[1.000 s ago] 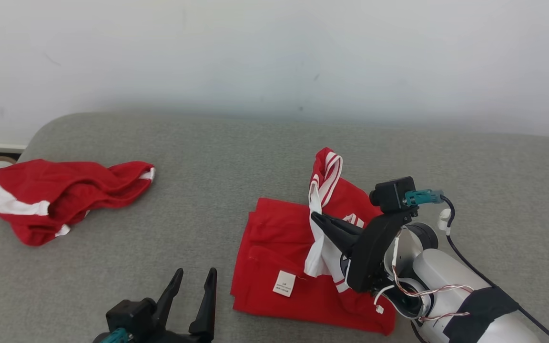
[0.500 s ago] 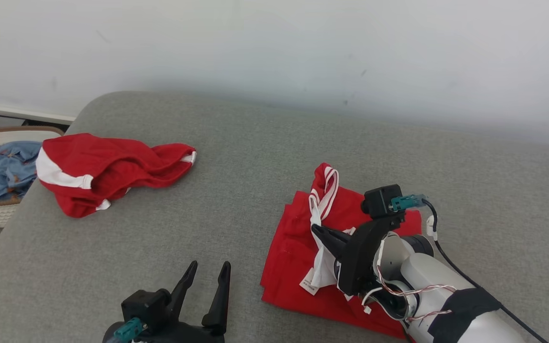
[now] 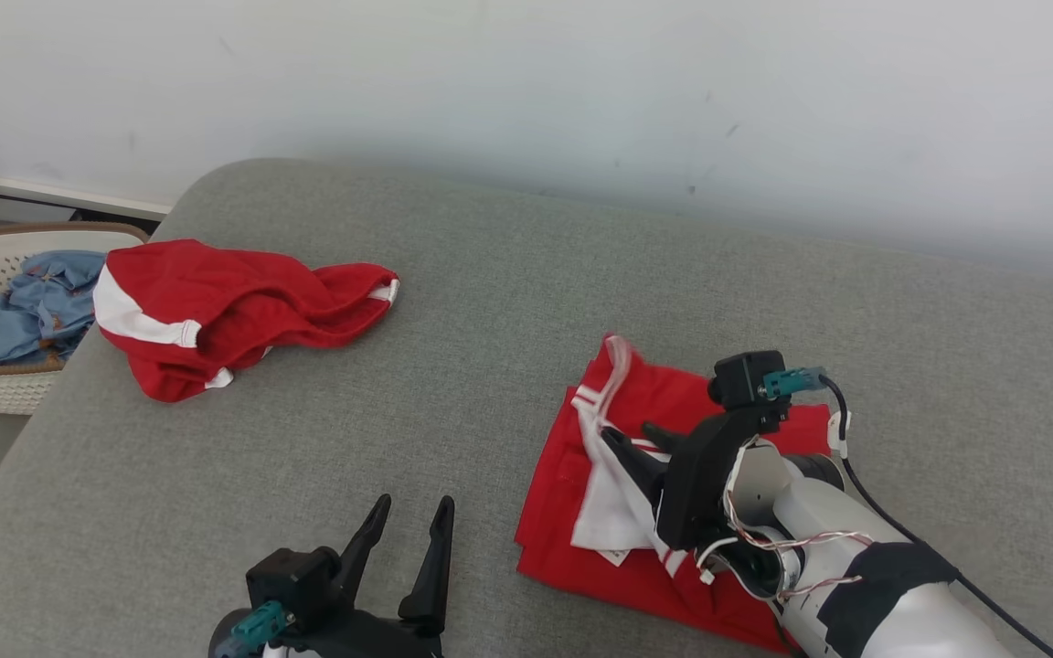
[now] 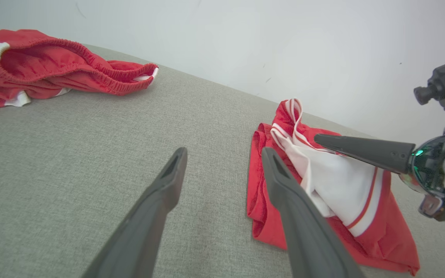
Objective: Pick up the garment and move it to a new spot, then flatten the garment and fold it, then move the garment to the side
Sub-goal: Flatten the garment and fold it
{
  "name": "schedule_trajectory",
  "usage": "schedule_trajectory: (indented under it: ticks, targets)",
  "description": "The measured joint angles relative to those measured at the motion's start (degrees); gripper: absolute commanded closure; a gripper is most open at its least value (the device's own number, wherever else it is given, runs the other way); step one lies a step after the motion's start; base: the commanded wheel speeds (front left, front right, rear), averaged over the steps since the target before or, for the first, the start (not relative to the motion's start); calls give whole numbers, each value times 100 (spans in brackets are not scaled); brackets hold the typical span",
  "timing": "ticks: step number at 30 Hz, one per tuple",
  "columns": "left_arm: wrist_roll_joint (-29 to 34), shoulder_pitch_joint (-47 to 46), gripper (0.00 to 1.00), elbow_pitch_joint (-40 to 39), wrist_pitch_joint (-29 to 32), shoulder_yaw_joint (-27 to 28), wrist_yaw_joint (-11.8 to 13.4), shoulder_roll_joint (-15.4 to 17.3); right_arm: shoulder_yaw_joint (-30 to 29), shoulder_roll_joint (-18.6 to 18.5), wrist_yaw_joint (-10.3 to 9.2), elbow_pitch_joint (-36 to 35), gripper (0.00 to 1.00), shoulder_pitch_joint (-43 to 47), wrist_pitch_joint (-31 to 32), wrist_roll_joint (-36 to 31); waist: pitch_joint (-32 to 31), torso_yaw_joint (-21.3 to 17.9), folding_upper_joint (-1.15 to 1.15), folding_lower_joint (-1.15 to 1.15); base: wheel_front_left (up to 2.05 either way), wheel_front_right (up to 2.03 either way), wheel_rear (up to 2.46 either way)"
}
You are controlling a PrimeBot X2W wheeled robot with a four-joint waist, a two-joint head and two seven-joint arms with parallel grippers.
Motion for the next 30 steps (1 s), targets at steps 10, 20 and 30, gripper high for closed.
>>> schedule_trajectory:
  ticks: [10,20,30]
  targets:
    - [-109,1,0,146,-75,89,2,25,-164,13,218,-41,0,-154,-357,190,-123,-226,0,0,0,0,0]
    - [-148,278,0,69,-149,246,58,216,-245,-714,263,-189,0,-20,-765,7,-233,-623,0,0,0,0,0]
    - [-135,363,0,-69,-181,229,90,279,-297,-1059,226,-149,0,533,-958,-27,-251,-986,0,0,0,0,0]
